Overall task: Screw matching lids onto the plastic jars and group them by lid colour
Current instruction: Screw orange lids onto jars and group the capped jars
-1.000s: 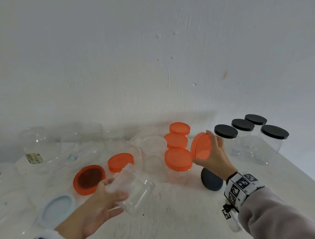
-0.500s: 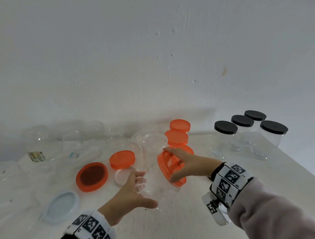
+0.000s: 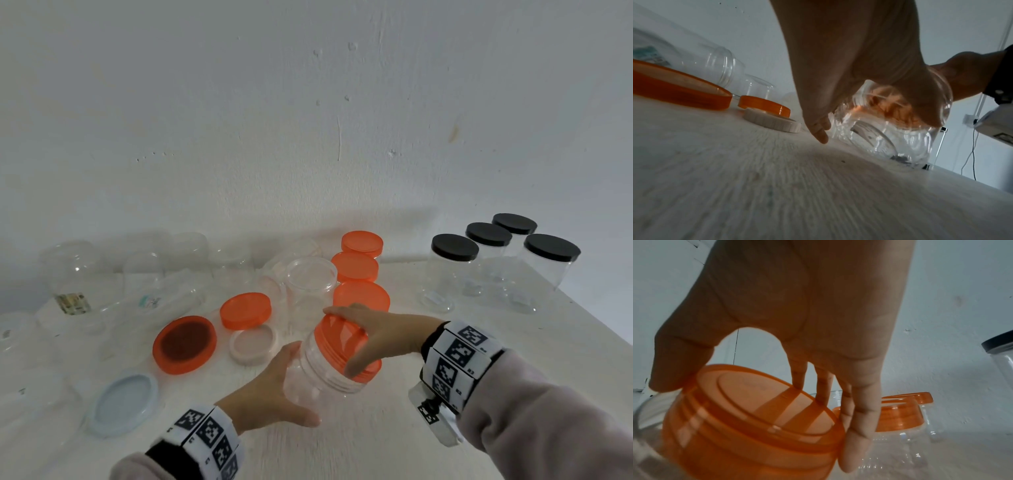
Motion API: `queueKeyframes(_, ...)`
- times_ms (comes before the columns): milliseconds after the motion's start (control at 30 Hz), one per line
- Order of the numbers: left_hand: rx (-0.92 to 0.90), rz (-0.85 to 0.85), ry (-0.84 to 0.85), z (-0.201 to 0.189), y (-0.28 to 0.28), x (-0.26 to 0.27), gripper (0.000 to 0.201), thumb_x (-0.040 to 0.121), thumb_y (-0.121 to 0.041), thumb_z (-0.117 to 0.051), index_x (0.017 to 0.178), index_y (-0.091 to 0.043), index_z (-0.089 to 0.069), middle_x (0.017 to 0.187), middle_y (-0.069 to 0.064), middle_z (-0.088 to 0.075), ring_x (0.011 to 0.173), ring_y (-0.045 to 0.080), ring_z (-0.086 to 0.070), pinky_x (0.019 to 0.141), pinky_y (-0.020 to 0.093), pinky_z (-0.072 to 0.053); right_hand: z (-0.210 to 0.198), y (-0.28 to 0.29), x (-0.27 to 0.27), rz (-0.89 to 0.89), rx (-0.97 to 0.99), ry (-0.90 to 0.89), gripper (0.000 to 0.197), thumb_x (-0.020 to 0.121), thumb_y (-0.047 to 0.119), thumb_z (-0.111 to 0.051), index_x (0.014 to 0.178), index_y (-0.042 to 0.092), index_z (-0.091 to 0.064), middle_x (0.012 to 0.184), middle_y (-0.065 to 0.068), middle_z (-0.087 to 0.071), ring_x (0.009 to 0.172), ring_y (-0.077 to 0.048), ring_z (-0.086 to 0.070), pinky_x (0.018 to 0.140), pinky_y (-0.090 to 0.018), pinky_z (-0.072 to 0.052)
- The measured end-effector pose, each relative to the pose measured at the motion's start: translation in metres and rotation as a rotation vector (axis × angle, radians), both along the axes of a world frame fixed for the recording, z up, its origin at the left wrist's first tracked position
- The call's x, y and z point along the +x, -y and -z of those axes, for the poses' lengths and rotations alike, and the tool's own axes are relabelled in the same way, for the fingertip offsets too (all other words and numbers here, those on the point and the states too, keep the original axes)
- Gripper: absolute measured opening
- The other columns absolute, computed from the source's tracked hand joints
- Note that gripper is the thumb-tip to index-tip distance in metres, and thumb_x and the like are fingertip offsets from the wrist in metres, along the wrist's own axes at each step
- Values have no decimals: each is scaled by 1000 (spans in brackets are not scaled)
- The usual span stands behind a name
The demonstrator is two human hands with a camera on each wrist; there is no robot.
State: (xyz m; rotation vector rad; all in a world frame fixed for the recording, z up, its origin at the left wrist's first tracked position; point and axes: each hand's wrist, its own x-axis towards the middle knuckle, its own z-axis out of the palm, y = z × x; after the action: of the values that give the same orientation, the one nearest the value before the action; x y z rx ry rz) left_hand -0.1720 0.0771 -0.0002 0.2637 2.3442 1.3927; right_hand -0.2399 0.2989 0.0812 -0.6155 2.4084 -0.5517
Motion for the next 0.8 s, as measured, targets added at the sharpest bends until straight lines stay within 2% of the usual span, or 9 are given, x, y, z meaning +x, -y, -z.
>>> queueKeyframes(67, -16, 30, -36, 1, 1, -1, 105, 56, -37, -86, 133, -45, -15, 138, -22, -31, 130, 3, -34, 103, 20, -36, 0, 3, 0, -16, 10, -15, 102, 70, 46, -78, 144, 56, -9, 149, 15, -15, 136, -24, -24, 101, -38, -37)
queueKeyframes(167, -81, 36, -104, 2, 2, -2, 104, 62, -30, -86, 136, -40, -13, 137, -25, -28, 130, 1, -31, 108, 24, -32, -1, 7, 1, -30, 32, -35, 103, 69, 47, -79, 144, 55, -9, 148, 14, -17, 134, -24, -27, 102, -40, -39)
queueKeyframes(233, -49, 35, -132, 2, 1, -3, 101, 64, -24, -86, 139, -38, -20, 140, -22, -33, 130, -2, -35, 109, 23, -35, -1, 11, 1, -47, 60, -51, 105, 67, 48, -79, 144, 55, -8, 148, 15, -17, 135, -25, -28, 103, -42, -40)
queueKeyframes(367, 57, 55, -136, 2, -3, -4, 90, 65, -22, -84, 126, -52, -26, 129, -34, -44, 117, -21, -40, 89, 2, -40, -4, 20, 1, -104, 137, -93, 108, 66, 51, -78, 145, 53, -5, 148, 17, -17, 137, -22, -26, 98, -38, -37)
queueKeyframes(433, 85, 47, -123, 5, -3, -5, 88, 66, -25, -84, 124, -55, -26, 128, -35, -44, 115, -23, -40, 87, 1, -40, -7, 27, 1, -143, 186, -122, 108, 67, 52, -78, 146, 52, -4, 148, 16, -18, 137, -22, -23, 101, -42, -35)
queueKeyframes(500, 101, 28, -101, 11, -3, -6, 88, 68, -23, -85, 124, -55, -25, 131, -30, -42, 113, -24, -41, 85, 2, -41, -9, 35, 2, -179, 236, -143, 108, 68, 51, -78, 147, 50, -4, 147, 15, -19, 138, -23, -21, 105, -47, -34)
queueKeyframes(600, 101, 9, -76, 17, -1, -7, 85, 69, -23, -85, 122, -52, -25, 131, -27, -39, 114, -21, -42, 87, 6, -43, -12, 44, 4, -223, 299, -158, 108, 68, 51, -78, 147, 50, -5, 146, 13, -20, 139, -26, -21, 106, -52, -34)
queueKeyframes(733, 106, -28, -43, 18, -1, -6, 93, 67, -25, -86, 130, -47, -21, 138, -19, -38, 127, 1, -41, 107, 31, -42, -14, 53, 5, -260, 347, -166, 107, 69, 50, -78, 147, 50, -6, 146, 12, -21, 138, -26, -22, 104, -53, -36)
queueKeyframes(800, 100, -33, -50, 17, -1, -6, 98, 68, -24, -86, 134, -45, -17, 141, -17, -37, 130, 5, -40, 110, 37, -39, -14, 56, 6, -277, 369, -174, 107, 69, 50, -78, 147, 50, -6, 145, 12, -21, 136, -25, -23, 103, -54, -37)
